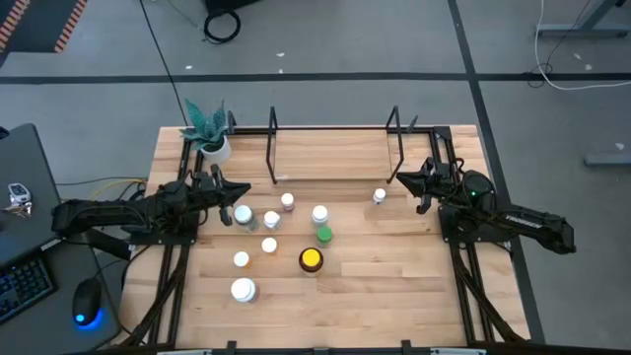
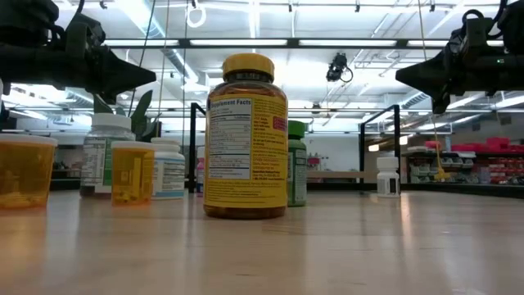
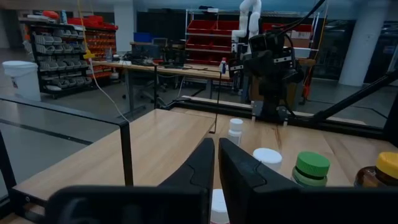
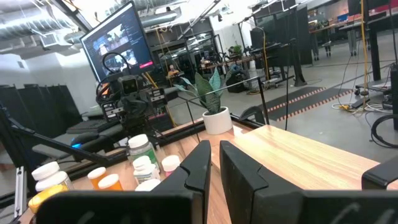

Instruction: Pick and place medicine bottles onto shelf by color

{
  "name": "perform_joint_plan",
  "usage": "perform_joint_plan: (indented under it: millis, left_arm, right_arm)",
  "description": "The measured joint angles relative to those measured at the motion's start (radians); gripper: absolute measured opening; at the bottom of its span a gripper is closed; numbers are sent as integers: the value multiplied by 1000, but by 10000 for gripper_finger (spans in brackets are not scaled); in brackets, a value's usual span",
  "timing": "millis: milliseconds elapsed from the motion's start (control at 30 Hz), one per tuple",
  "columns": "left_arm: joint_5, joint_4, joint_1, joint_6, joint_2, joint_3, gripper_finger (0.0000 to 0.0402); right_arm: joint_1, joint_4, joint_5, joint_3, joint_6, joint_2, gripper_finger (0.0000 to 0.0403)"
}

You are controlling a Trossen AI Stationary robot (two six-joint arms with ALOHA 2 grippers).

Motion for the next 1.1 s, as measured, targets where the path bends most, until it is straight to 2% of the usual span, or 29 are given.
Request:
perform_joint_plan:
  millis: [367,600,833,1000,1100]
  left_arm:
    - [0,0,0,-2,0,0,38]
    - [0,0,0,-34,0,0,28]
    - [2,29,0,-76,-1,0,36]
    - [109,2,0,-35,4,11,30]
    - [117,-113,0,-14,33,98,23]
  right_arm:
    - [0,0,0,0,0,0,42]
    - [0,0,0,0,0,0,42]
    - [0,0,0,0,0,0,42]
    - [0,0,0,0,0,0,42]
    - [0,0,0,0,0,0,42]
